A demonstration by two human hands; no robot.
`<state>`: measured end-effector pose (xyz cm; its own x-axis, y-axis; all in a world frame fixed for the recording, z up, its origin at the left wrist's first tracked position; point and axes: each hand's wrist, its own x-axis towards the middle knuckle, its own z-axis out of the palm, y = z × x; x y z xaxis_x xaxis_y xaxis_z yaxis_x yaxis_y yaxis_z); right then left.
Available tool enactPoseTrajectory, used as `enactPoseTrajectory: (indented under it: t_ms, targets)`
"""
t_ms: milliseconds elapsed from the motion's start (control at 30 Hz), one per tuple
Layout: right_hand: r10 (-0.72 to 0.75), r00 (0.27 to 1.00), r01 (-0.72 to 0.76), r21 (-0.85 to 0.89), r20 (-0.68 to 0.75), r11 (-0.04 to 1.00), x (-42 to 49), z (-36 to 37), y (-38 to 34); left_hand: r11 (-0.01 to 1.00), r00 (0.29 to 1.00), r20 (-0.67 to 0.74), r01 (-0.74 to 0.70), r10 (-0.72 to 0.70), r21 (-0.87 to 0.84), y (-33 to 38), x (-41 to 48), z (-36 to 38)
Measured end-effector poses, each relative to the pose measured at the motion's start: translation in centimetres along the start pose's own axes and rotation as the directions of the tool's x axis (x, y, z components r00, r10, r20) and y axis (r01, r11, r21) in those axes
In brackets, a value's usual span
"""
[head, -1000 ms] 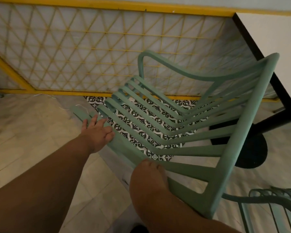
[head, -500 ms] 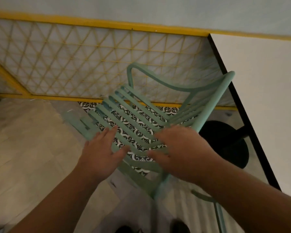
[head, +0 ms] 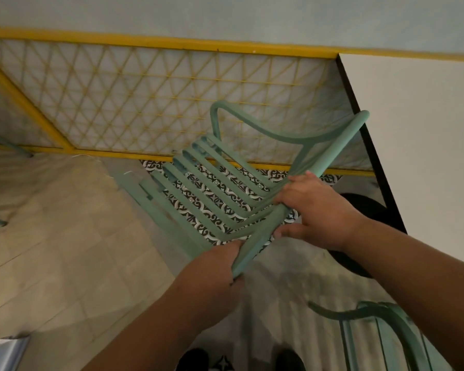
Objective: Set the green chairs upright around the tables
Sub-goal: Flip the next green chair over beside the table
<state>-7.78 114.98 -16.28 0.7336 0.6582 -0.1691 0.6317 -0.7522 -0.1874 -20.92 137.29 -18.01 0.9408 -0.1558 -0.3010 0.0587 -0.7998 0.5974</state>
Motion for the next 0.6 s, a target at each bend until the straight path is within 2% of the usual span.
enactPoseTrajectory:
  t_ms: [133,600]
  targets:
    - [-0.020,0.993,0.021,0.004,-0.115,1.000,0.4,1.0,0.3,1.000,1.000,0.025,0.010,-0.010,0.002,-0.4,0.0,0.0]
    - [-0.001,0.987,0.001,-0.003,-0.161,1.000,1.7,1.7,-3.3,0.996,0.998,0.047,-0.032,0.036,-0.083,-4.1,-1.3,-3.0]
